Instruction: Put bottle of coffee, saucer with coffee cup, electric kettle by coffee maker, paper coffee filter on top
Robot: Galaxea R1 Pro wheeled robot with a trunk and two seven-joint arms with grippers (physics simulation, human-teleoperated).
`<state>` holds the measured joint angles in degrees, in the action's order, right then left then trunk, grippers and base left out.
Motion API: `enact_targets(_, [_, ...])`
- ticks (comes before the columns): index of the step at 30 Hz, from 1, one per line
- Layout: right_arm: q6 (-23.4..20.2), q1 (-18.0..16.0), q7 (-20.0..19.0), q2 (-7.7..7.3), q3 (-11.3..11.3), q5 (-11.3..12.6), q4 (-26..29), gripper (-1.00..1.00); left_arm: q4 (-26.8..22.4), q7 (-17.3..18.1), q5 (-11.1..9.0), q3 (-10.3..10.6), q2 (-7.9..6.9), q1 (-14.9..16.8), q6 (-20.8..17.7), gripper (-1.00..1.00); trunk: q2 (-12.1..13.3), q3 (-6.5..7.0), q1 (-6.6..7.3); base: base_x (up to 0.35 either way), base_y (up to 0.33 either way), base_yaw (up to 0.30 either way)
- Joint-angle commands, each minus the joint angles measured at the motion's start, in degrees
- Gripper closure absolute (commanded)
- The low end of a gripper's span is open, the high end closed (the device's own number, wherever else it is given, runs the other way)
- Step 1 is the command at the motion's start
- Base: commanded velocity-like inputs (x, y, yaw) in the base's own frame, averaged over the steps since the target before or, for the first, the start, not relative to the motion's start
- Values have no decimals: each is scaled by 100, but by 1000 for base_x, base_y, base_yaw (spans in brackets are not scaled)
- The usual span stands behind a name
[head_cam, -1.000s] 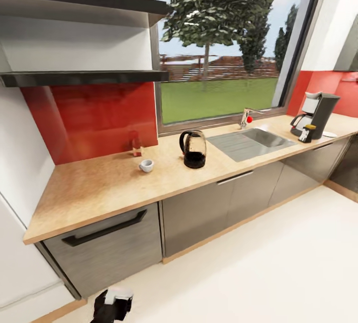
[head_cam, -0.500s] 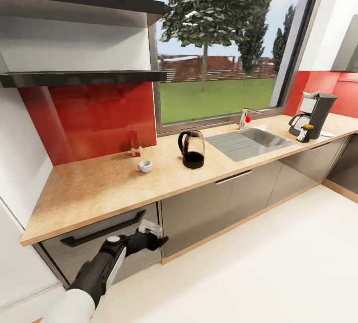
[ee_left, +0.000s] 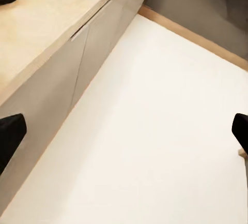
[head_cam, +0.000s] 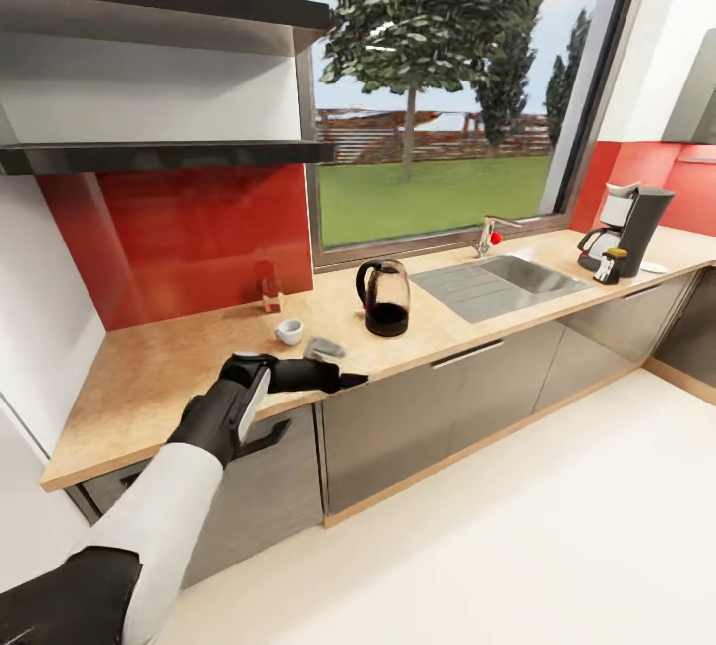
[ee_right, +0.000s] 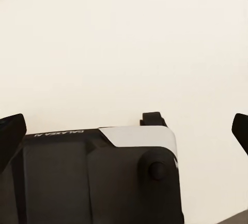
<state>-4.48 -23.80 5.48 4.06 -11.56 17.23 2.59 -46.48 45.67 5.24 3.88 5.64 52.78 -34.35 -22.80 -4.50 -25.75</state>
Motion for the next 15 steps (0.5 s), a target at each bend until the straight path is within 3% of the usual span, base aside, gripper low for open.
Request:
enact_targets(1, [-35, -2, 27, 1, -49, 46, 14, -100, -81, 29, 73, -11, -10, 108, -68, -100, -12, -14, -4, 0, 0, 0])
enact_targets(5, [-35, -2, 24, -1, -48, 40, 9, -100, -428, -186, 143, -29, -85, 412, -134, -100, -12, -14, -4, 0, 0, 0])
enact_targets(9, [-40, 2, 18, -1, -48, 35, -74, -100, -829, -916, 233, -49, -284, 561, -149, -100, -12, -14, -4, 0, 0, 0])
enact_targets(10, [-55, 6, 23, -13, -50, 27, -102, -100, -914, -1146, 240, -53, -572, 535, -96, -100, -12, -14, -4, 0, 0, 0])
enact_targets(12, [-74, 7, 24, -16, -52, 18, -107, -100, -929, -1169, 245, -62, -753, 509, -68, -100, -12, -14, -4, 0, 0, 0])
enact_targets(15, [-110, 7, 37, -26, -55, 12, -109, -100, -921, -1161, 214, -71, -1215, 479, -35, -100, -12, -14, -4, 0, 0, 0])
